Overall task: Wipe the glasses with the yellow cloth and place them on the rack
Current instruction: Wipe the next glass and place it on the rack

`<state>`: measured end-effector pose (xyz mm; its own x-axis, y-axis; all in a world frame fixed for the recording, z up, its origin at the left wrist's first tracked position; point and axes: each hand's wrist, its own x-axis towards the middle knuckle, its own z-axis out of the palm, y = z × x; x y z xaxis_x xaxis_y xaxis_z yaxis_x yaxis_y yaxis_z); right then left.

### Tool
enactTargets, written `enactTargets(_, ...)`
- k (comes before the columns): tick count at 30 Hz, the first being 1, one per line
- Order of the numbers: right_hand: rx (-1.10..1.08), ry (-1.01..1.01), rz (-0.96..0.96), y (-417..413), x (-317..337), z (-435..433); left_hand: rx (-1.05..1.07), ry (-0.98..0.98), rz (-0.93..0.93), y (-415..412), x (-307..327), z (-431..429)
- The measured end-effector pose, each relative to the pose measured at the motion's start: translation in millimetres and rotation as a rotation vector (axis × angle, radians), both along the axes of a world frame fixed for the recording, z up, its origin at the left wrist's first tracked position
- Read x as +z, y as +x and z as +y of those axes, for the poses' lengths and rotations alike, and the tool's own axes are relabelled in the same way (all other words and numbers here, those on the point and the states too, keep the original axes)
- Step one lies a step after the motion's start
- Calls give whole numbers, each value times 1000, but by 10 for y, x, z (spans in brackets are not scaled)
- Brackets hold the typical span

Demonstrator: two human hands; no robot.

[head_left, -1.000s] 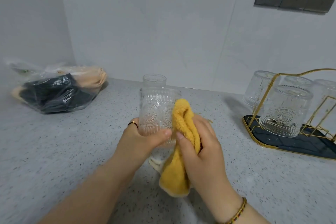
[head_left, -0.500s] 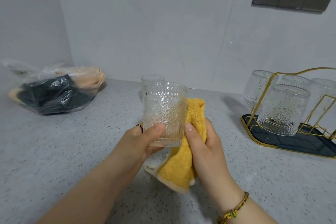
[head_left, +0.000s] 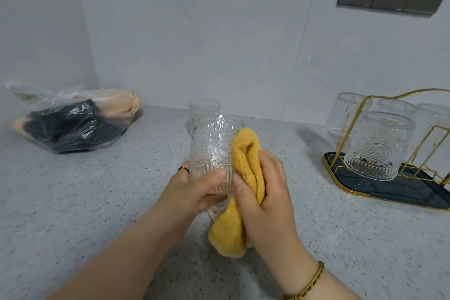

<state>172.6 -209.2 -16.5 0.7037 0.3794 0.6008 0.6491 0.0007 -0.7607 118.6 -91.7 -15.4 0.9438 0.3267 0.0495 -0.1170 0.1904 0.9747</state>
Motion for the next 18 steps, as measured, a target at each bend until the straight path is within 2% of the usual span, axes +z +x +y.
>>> enactTargets(4, -46, 73, -14, 92, 143, -104, -112, -77, -2, -7, 13, -61)
enactTargets(6, -25, 82, 50, 124, 183, -135, -114, -96, -5, -14, 24, -85)
enactTargets(10, 65, -95, 206, 106, 63, -71, 39, -194, -4, 3, 43, -8)
enactTargets(12, 79, -140, 126, 55, -5, -32, 110, -214, -15, -2, 61, 55)
enactTargets(15, 44, -104, -71, -14, 15, -15, 103, -118, -3, -5, 63, 80)
enactTargets(18, -1, -46, -93, 1, 108, -57, 13, -23, 5, 0, 39, 1)
